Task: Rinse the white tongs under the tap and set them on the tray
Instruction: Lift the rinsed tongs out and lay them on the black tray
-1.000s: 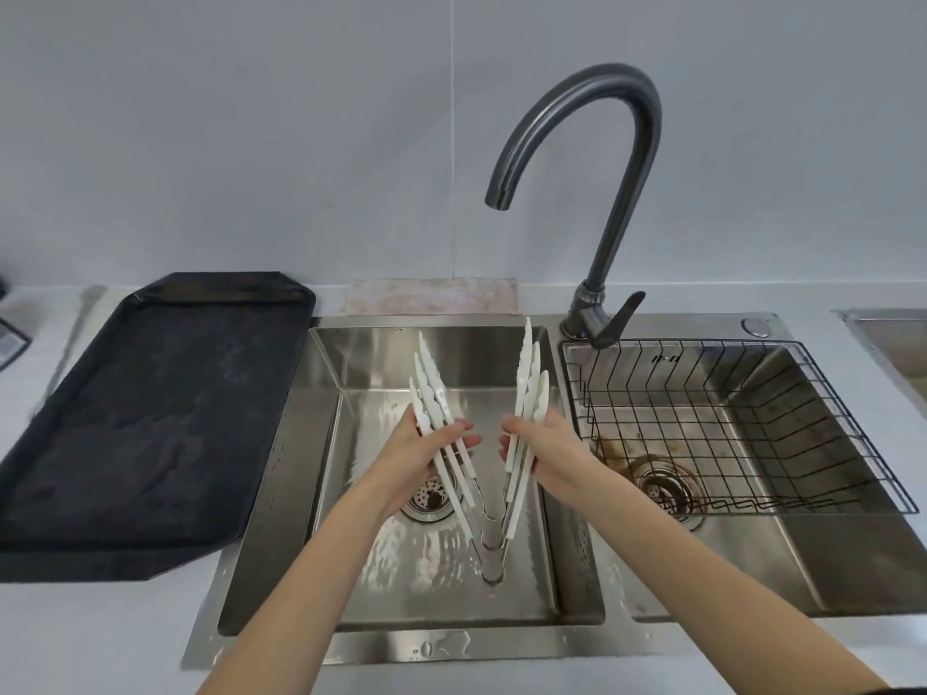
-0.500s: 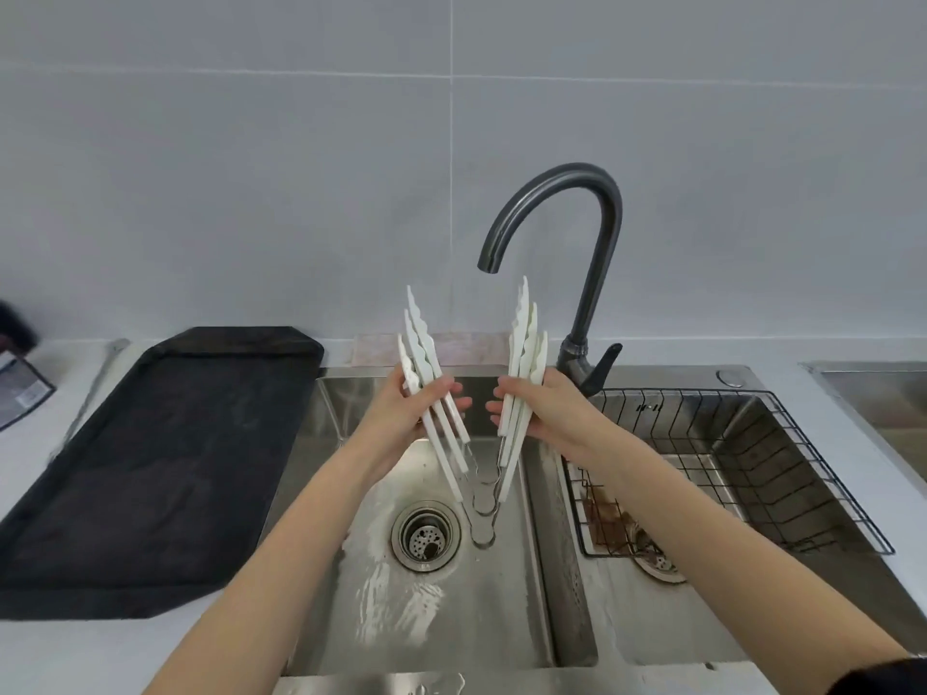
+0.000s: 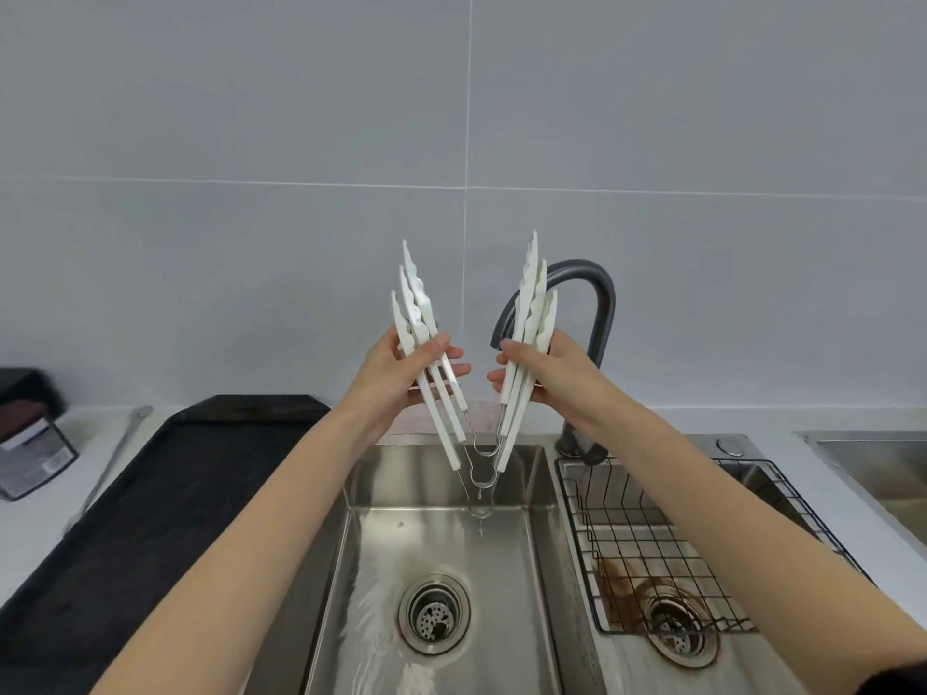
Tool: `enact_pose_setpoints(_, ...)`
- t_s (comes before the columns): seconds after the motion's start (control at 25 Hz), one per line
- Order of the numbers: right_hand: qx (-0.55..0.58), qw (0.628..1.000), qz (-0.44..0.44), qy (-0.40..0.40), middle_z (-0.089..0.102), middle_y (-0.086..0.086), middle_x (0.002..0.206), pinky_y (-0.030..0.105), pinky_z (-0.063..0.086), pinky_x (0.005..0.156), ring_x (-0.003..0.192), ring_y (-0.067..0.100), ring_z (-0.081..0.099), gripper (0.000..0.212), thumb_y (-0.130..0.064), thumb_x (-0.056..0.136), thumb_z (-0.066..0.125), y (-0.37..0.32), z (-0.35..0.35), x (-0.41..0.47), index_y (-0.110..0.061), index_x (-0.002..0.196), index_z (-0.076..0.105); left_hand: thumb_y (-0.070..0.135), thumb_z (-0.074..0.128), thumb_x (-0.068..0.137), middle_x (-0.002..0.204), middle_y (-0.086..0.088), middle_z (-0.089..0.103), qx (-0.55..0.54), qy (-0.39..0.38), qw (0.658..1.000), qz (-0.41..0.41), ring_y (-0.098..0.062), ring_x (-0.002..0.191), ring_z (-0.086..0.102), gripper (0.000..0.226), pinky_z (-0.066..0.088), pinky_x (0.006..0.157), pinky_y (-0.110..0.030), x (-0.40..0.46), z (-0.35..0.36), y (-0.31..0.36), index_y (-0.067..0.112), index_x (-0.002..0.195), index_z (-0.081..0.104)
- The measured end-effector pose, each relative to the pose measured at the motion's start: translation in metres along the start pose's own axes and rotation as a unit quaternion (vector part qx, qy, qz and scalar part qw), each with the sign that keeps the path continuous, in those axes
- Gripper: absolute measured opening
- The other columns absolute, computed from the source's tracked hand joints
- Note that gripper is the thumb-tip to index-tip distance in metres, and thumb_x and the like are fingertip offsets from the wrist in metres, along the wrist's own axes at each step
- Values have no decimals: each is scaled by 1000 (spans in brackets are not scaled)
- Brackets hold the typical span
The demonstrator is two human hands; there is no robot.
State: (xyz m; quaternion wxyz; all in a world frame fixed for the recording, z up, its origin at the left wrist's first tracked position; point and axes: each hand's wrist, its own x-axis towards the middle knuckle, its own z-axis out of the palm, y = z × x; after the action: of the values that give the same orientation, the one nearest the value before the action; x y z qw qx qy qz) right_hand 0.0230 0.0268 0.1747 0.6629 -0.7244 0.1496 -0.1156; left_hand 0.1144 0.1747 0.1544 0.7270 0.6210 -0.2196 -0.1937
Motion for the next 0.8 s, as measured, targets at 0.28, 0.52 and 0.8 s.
enact_pose_setpoints(0.28,5,999,3,-32,60,7,78,24,58,68,72,13,66,9,-17,96,48,-4,55,18,-8,98,47,24,57,90,90,0,70,12,25,1000,-1,-13,77,74,11,59,68,-28,-4,-58,8,25,99,53)
enact_pose_setpoints(0.52,22,997,31,-67,61,8,79,19,58,60,70,11,67,23,-18,96,48,3,118,50,-6,115,44,22,57,89,91,-1,68,10,55,998,-11,-12,75,73,9,58,74,-32,-1,-124,6,24,98,54)
enact_pose_setpoints(0.8,44,991,87,-92,58,6,81,22,58,61,75,12,65,16,-15,95,49,29,187,92,-6,108,44,22,57,89,89,-1,62,26,100,993,-59,-9,69,73,20,60,63,-25,16,-196,-14,16,108,53)
